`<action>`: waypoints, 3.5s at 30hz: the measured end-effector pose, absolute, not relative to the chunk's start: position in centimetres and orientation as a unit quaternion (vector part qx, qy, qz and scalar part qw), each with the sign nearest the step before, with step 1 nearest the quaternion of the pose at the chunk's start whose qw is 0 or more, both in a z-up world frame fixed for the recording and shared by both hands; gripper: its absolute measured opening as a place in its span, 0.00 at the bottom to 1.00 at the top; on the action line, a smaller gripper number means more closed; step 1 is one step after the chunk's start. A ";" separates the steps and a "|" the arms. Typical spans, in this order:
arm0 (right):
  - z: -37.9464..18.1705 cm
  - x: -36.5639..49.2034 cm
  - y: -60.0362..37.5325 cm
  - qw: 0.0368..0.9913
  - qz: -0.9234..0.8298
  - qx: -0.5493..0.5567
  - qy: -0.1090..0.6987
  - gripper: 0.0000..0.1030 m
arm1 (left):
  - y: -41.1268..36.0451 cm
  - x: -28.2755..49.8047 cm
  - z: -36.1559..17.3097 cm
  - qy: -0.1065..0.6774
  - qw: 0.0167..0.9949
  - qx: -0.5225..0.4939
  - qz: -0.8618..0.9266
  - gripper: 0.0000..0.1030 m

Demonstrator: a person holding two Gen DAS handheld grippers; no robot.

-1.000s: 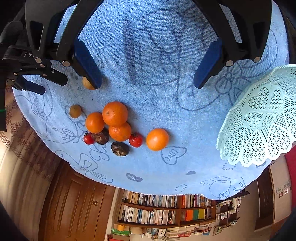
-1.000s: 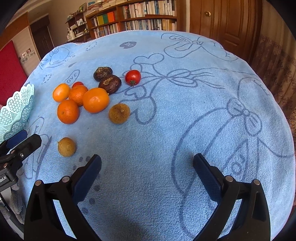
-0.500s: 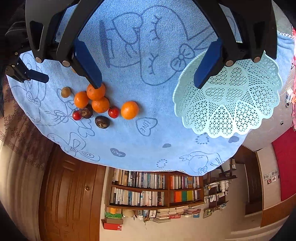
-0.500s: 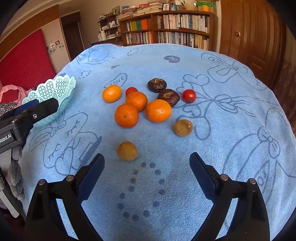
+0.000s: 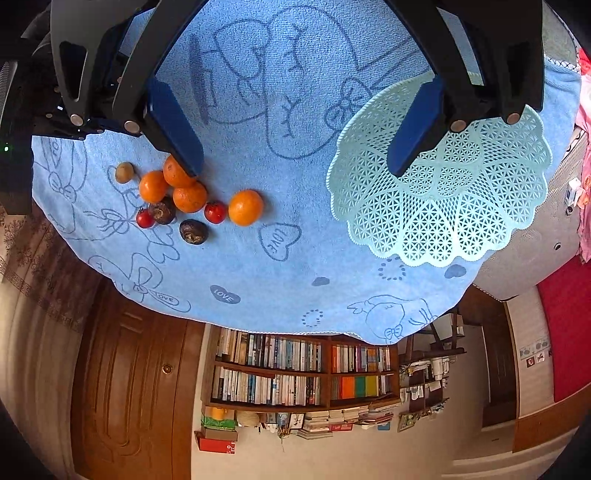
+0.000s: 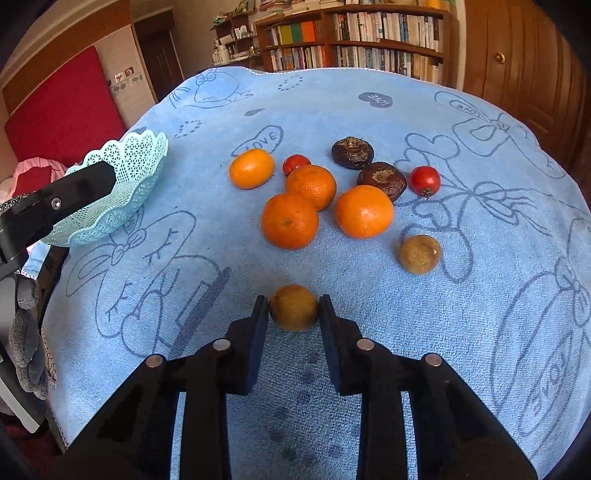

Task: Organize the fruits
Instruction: 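Close the right tool around a small brown-yellow fruit, then grasp an orange with the left tool while the right tool holds the brown fruit, then release the orange into the basket with the left tool while the right tool drops its fruit in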

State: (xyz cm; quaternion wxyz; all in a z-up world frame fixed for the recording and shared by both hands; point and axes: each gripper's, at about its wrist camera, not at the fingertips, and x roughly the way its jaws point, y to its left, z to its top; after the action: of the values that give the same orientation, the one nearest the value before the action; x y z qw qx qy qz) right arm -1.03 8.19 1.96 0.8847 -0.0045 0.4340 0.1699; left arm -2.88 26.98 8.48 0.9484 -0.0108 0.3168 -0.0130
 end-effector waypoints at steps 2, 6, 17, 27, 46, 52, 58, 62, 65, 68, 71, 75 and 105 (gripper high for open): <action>2.4 -1.1 7.5 0.889 0.163 0.004 0.429 0.28 | 26.2 -2.5 8.3 0.319 0.947 -0.003 -0.017 0.98; 3.4 -1.1 5.7 0.898 0.141 0.018 0.416 0.28 | 24.1 -1.6 7.7 0.329 0.943 0.018 -0.035 0.98; 3.9 -0.2 2.0 0.908 0.081 0.043 0.408 0.28 | 18.6 1.9 4.7 0.377 0.920 0.062 -0.091 0.97; 3.1 0.5 2.0 0.907 0.070 0.043 0.412 0.28 | 16.6 5.3 2.1 0.418 0.899 0.054 -0.123 0.63; 3.1 0.3 2.6 0.909 0.075 0.038 0.407 0.28 | 18.4 2.9 3.6 0.379 0.914 0.016 -0.141 0.39; 3.4 0.2 3.0 0.910 0.077 0.038 0.406 0.28 | 21.0 1.9 6.1 0.348 0.932 0.004 -0.101 0.39; 3.9 -0.1 3.2 0.912 0.083 0.040 0.400 0.28 | 24.9 1.5 9.0 0.319 0.947 -0.003 -0.049 0.39; 4.3 -0.4 3.4 0.914 0.088 0.043 0.395 0.28 | 28.3 1.2 10.4 0.310 0.951 -0.006 -0.012 0.39; 4.7 -0.7 3.8 0.913 0.098 0.048 0.392 0.28 | 31.1 0.6 10.9 0.308 0.951 -0.010 0.014 0.39; 5.1 -0.8 4.4 0.914 0.106 0.049 0.389 0.28 | 33.5 0.0 11.0 0.310 0.950 -0.008 0.039 0.39; 5.6 -0.8 5.2 0.915 0.116 0.048 0.383 0.28 | 35.6 -0.4 10.7 0.317 0.947 -0.014 0.054 0.39; 6.5 -0.9 6.4 0.917 0.128 0.042 0.375 0.28 | 37.4 -0.8 10.0 0.324 0.944 -0.022 0.068 0.39; 9.5 1.0 26.3 0.861 0.318 -0.010 0.396 0.29 | 45.1 -6.6 13.3 0.239 0.956 -0.110 0.128 0.96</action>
State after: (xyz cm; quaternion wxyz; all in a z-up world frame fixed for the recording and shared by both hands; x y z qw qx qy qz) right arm 1.03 26.29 9.46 0.8612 -0.0104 0.3962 0.3183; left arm -6.60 45.10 13.28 0.9561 -0.1104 0.2395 0.1277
